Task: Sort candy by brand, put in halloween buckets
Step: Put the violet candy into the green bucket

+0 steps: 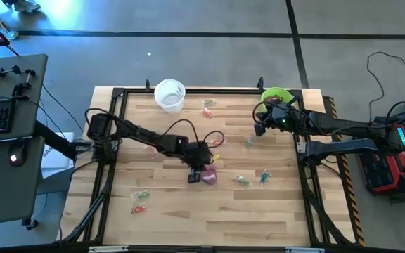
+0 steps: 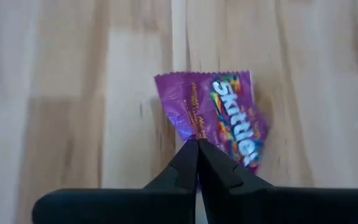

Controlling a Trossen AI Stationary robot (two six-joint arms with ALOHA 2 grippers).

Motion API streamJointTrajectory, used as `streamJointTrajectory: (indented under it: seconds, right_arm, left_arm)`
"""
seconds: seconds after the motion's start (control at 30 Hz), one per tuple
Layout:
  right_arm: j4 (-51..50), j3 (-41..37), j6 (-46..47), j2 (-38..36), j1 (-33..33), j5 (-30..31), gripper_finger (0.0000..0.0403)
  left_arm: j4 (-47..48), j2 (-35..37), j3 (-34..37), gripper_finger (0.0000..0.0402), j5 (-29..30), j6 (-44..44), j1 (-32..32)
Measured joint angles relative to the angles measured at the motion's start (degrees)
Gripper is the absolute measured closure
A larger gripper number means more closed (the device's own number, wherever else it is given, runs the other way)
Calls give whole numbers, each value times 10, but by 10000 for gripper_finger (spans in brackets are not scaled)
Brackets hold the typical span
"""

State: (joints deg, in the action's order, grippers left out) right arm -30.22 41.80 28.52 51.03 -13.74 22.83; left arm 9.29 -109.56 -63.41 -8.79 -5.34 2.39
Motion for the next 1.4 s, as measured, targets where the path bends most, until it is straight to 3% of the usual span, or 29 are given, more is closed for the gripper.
streamJointTrajectory:
  seconds: [0.57, 0.93, 1.4]
  right_arm:
    - [5, 0, 32, 0, 0, -50, 402]
    - [35, 0, 61, 0, 0, -141, 398]
    - [149, 0, 92, 0, 59, -172, 269]
  left_arm:
    - [-31, 38, -93, 401, -6, -32, -66]
    - [-64, 82, -95, 401, -32, -48, -124]
    - [-129, 83, -95, 401, -91, -55, -156]
